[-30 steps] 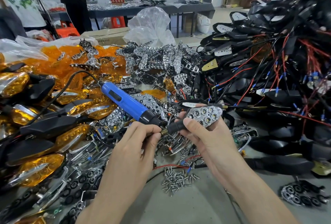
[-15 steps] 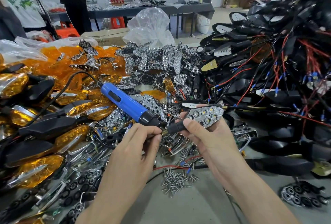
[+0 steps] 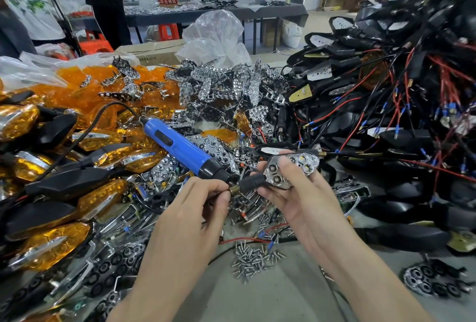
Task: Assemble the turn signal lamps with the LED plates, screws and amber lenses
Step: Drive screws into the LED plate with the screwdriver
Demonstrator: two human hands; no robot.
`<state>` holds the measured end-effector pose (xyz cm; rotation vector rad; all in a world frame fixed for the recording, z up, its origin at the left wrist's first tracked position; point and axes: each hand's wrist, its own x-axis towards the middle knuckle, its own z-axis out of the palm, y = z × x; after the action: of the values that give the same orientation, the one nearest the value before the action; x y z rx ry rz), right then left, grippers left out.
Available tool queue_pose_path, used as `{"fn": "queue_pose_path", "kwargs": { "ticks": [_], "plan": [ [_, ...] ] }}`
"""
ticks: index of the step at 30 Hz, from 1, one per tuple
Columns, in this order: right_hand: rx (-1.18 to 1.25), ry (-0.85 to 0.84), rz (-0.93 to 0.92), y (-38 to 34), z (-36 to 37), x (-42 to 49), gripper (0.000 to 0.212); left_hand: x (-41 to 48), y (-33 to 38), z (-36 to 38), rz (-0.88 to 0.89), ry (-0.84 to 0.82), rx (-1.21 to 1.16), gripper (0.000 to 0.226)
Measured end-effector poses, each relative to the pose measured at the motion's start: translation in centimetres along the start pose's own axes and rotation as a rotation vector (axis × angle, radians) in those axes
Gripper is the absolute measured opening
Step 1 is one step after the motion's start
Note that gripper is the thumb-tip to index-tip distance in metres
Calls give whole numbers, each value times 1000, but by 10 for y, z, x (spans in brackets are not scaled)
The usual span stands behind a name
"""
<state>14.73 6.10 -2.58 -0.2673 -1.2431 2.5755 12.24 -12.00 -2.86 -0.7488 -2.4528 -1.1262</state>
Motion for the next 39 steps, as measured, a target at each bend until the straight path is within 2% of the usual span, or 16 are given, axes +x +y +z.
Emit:
{"fn": "queue_pose_path", "kwargs": {
  "ticks": [7,39],
  "plan": [
    [132,-36,68,-8,0,-3,48,0,1,-3,-16,5,-20,18],
    [77,-114,-26,-10,6,-9,37,-2,-5,-5,3,-64,-27,10]
  ]
}}
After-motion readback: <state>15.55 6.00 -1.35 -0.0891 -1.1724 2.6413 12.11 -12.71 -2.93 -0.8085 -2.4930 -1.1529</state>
